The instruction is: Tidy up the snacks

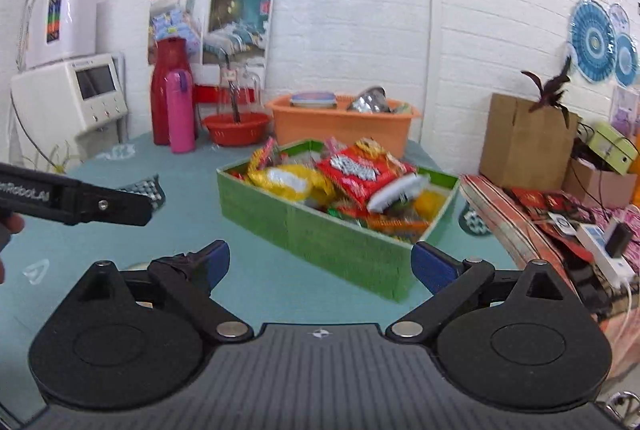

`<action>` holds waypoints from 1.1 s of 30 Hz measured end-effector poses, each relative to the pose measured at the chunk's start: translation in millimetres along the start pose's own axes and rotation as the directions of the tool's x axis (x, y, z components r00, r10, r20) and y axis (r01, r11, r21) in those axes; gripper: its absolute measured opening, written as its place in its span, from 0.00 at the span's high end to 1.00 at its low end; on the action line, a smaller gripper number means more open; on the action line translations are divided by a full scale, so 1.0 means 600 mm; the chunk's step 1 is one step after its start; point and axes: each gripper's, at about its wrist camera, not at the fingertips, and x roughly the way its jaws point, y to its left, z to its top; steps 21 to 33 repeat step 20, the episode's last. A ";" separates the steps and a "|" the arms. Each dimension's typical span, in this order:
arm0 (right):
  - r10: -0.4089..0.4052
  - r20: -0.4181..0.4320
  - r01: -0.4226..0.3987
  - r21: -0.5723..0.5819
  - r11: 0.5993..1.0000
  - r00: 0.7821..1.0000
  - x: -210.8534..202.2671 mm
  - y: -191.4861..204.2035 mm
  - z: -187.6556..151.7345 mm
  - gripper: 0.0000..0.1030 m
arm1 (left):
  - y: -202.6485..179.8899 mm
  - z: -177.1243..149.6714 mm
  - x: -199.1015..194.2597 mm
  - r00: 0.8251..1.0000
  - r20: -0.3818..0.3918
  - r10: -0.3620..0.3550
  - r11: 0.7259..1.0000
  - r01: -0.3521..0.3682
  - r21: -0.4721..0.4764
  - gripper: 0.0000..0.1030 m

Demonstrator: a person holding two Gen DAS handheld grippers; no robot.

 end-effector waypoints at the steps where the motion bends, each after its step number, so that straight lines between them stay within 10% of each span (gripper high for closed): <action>1: -0.013 -0.006 0.013 0.004 1.000 1.000 0.001 0.001 -0.008 0.00 | 0.001 -0.008 0.002 1.000 -0.005 0.010 1.000 -0.010 -0.007 0.00; 33: -0.025 -0.028 0.025 0.029 0.999 0.999 0.018 0.006 -0.041 0.00 | -0.014 -0.064 0.010 0.997 0.003 0.071 0.997 -0.071 -0.001 0.00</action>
